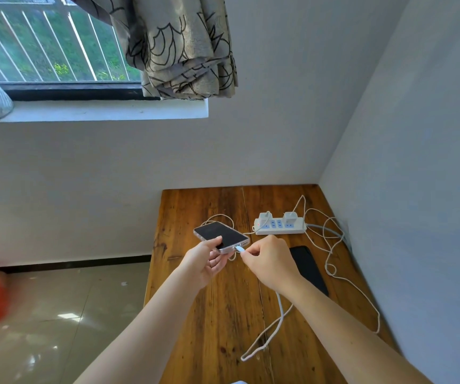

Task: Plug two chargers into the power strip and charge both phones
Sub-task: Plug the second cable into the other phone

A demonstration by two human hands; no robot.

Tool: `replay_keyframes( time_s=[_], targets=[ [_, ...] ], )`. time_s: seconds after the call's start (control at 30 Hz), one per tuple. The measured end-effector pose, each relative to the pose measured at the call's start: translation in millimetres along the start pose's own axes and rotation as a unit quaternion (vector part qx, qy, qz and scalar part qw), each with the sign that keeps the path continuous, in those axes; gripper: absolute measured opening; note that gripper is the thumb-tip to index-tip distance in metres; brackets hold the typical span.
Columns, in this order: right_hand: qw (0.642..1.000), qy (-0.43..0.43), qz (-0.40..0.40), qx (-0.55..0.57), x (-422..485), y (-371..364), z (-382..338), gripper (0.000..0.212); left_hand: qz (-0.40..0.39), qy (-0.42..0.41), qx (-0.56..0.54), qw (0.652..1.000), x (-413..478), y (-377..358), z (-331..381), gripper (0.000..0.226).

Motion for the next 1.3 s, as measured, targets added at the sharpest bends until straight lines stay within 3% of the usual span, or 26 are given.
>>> replay_keyframes(
  time_s=[0.1, 0.47, 0.8, 1.03, 1.3],
  targets=[
    [1.0, -0.003, 0.009, -0.01, -1, 0, 0, 0.025, -0.003, -0.008, 0.005, 1.0, 2, -1, -1, 0.025],
    [0.999, -0.025, 0.016, -0.022, -2, -3, 6, 0.023, -0.024, -0.01, 0.049, 0.998, 7, -3, -5, 0.042],
    [0.986, -0.051, -0.054, 0.15, -6, -13, 17, 0.011, -0.033, -0.016, 0.073, 0.997, 9, 6, -5, 0.036],
    [0.981, -0.076, -0.081, 0.157, -8, -19, 23, 0.019, -0.064, -0.024, 0.071, 0.995, 16, 14, -8, 0.023],
    [0.979, -0.084, -0.09, 0.162, -7, -20, 27, 0.015, -0.113, -0.029, 0.078, 0.99, 16, 16, -8, 0.025]
  ],
)
Point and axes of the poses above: each hand's wrist, its own x-axis towards the middle knuckle, its own y-axis out of the back of the hand, z = x × y, the point moved 3 cm from there along x, towards the middle knuckle, and after that the axes turned 4 degrees about -z, right-handed, at the moved point
